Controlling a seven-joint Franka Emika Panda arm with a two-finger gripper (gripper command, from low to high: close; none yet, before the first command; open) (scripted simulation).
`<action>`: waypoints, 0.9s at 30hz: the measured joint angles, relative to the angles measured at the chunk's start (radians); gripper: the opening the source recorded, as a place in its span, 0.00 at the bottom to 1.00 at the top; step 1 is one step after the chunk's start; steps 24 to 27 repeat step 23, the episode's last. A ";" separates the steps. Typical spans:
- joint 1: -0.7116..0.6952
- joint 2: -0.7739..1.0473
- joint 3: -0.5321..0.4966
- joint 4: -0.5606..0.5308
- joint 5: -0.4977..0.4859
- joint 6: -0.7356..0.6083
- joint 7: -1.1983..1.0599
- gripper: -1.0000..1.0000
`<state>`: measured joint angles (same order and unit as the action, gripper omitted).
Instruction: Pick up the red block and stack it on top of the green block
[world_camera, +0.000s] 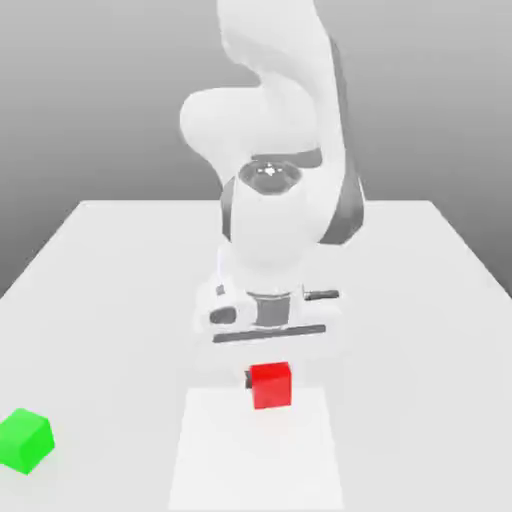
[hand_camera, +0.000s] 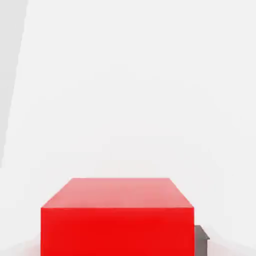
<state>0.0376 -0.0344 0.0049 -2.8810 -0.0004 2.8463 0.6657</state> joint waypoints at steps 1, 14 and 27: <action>-0.021 -0.008 -0.013 0.016 0.005 -0.025 0.005 0.00; -0.379 0.201 -0.239 0.464 0.083 -0.271 0.150 0.00; -0.429 0.361 -0.224 0.509 0.162 -0.160 0.110 1.00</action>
